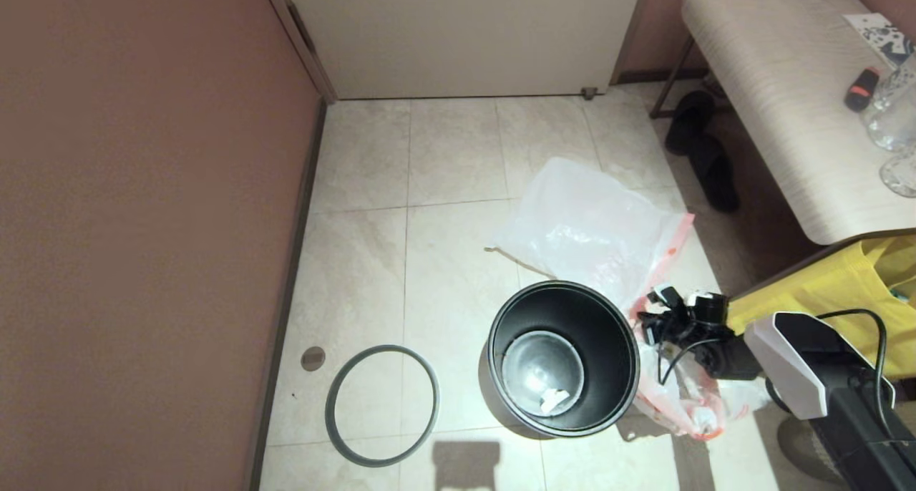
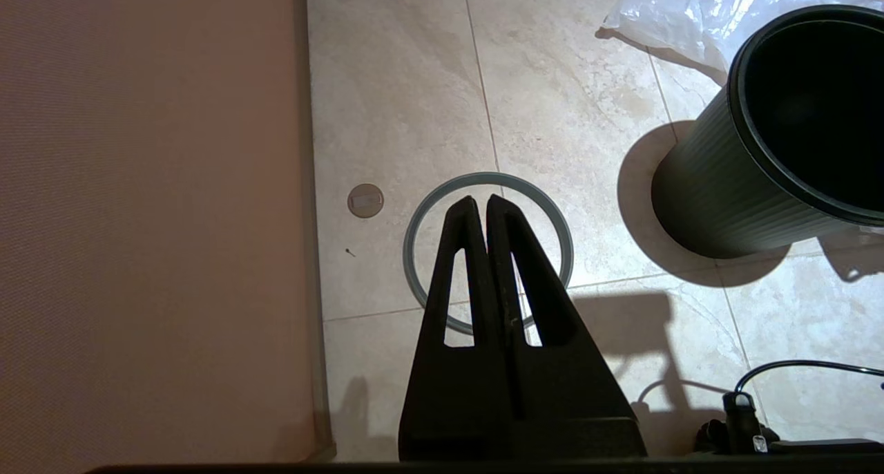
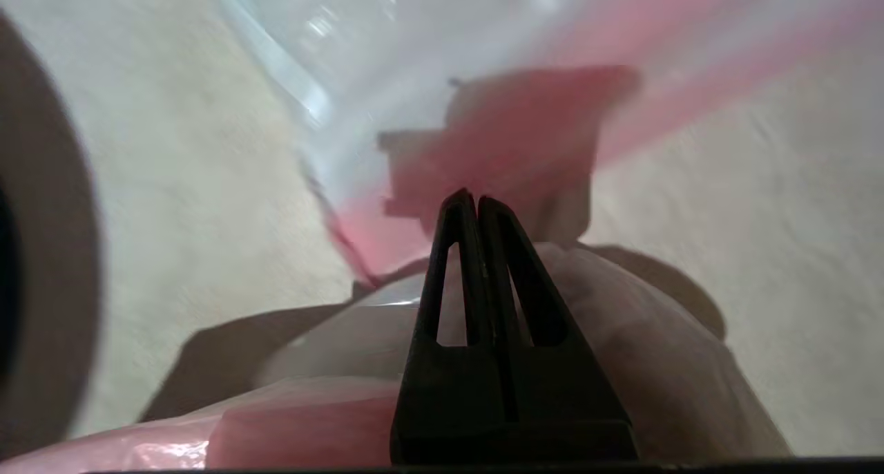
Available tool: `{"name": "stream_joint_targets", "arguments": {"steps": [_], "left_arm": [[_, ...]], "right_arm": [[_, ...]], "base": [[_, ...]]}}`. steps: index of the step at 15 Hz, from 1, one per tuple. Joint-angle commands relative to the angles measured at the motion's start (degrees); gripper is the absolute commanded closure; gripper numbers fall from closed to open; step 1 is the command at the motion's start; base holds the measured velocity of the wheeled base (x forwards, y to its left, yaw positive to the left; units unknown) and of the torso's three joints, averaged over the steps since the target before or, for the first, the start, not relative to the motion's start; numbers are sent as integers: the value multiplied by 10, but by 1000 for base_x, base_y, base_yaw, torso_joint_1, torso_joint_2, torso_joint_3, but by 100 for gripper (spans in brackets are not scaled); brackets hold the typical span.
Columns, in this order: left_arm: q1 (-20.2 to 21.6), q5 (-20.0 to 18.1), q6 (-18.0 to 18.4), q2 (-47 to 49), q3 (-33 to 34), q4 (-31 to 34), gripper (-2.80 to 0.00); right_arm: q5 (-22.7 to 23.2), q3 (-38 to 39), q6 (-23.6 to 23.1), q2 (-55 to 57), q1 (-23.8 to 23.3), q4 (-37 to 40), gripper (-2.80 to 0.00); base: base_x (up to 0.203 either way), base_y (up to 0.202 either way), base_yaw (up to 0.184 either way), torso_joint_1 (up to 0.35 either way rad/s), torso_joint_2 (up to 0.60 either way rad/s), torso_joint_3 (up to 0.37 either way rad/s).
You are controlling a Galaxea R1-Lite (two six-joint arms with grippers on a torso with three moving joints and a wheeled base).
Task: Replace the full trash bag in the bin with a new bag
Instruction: Pick up a new trash bag
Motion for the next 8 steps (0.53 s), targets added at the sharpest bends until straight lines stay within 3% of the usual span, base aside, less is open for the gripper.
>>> {"name": "stream_joint_targets", "arguments": {"steps": [1,8], "left_arm": [[0,0,0,1,0,0,0],[0,0,0,1,0,0,0]], "right_arm": [[0,9,-27,13,-56,28,0],[-1,145,-62,-37,-103,98,0]], "base": [[0,0,0,0,0,0],[0,0,0,0,0,0]]}}
